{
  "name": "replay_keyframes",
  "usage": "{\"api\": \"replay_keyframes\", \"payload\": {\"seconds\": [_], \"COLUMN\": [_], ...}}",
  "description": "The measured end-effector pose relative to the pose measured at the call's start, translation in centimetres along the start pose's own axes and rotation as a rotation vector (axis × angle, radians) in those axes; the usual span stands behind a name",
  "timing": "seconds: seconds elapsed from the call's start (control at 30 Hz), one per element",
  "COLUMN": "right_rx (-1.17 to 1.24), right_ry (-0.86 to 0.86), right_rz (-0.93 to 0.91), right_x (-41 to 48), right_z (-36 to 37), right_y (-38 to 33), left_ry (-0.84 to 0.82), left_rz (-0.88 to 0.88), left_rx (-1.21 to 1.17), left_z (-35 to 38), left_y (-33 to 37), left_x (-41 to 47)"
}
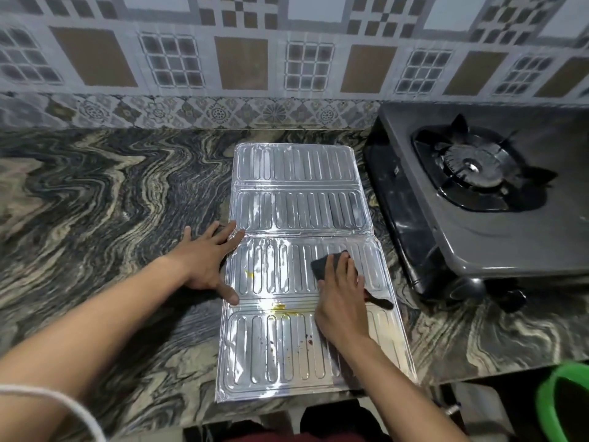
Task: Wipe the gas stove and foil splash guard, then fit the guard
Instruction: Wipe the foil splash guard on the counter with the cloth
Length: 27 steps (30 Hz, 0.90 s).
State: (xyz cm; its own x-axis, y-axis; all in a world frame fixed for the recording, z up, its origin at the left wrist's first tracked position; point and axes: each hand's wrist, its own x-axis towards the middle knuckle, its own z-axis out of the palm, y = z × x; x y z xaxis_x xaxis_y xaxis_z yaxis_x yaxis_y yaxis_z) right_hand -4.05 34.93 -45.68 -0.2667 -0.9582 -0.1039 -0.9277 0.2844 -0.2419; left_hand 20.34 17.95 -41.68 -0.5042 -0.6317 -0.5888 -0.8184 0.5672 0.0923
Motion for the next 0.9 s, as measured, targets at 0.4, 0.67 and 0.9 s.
{"api": "replay_keyframes", "payload": {"seconds": [0.4, 0.67, 0.9], "right_rx": [0.004, 0.037, 0.004], "right_ry": [-0.056, -0.127, -0.242], "right_rz": [-0.030, -0.465, -0.779], "right_x": [3.4, 5.6, 1.7], "right_z": [-0.2, 0.6, 0.1], "right_y": [-3.6, -8.2, -5.5], "left_ry": [0.031, 0.040, 0.043], "left_rz": [0.008, -0.006, -0.015], "left_rx": [-0.004, -0.020, -0.018], "left_z": [0.7, 1.0, 1.3], "left_y": [-0.9, -1.0, -1.3], "left_x": [-1.2, -0.9, -0.7]}}
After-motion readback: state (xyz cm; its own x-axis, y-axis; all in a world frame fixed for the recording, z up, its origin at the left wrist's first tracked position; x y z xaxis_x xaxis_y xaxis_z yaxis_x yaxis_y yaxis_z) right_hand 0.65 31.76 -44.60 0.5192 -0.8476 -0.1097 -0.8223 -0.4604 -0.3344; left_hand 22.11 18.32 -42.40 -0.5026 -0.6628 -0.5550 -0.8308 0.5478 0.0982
